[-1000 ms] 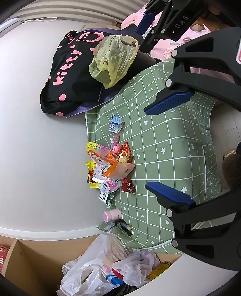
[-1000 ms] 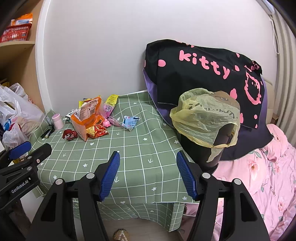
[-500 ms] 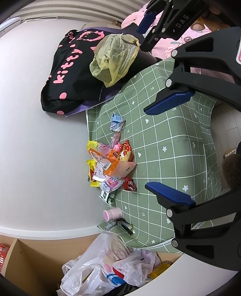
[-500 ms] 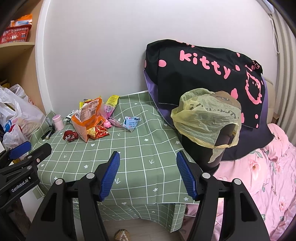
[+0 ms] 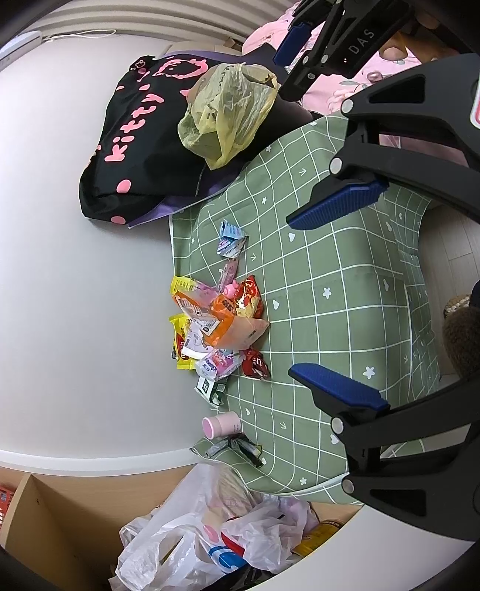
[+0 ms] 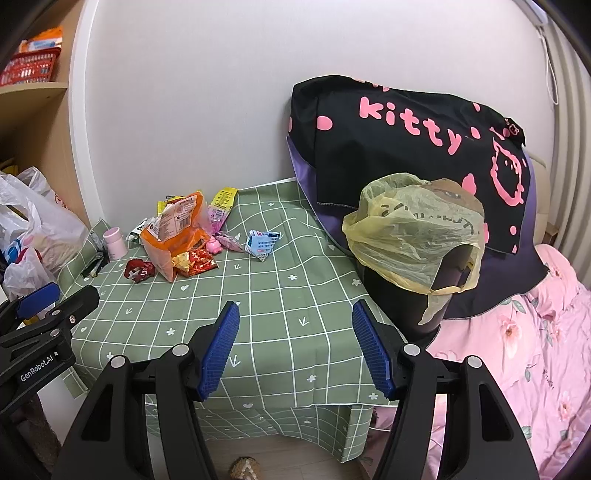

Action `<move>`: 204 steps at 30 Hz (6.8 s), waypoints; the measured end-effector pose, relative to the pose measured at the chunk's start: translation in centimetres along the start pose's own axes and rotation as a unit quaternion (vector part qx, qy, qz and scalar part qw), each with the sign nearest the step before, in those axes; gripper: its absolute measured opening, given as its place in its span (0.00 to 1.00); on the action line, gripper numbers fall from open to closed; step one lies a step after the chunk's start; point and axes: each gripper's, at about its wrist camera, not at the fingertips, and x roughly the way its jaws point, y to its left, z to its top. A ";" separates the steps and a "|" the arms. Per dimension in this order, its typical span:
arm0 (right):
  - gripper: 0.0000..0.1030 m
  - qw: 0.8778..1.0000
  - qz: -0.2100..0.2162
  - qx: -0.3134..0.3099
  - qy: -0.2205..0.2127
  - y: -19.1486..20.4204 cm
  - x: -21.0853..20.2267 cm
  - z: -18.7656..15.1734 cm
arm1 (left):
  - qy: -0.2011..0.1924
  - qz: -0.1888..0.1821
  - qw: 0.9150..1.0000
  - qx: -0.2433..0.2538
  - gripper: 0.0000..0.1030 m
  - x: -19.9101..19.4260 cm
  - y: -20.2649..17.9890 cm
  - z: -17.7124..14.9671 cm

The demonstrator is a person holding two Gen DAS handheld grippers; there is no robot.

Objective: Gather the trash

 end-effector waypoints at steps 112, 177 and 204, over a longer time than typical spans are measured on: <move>0.12 0.949 0.241 -0.097 0.182 6.1 29.6 8.6 | 0.136 0.258 0.956 -0.003 0.37 27.1 22.9 6.3; 0.05 0.974 0.186 -0.034 0.124 4.8 21.5 8.7 | 0.042 -0.201 0.978 -0.034 0.10 21.7 12.2 15.9; 0.04 0.990 -0.116 0.034 -0.067 -18.9 8.0 19.7 | 0.046 -0.482 0.863 0.147 0.10 19.1 -18.3 24.9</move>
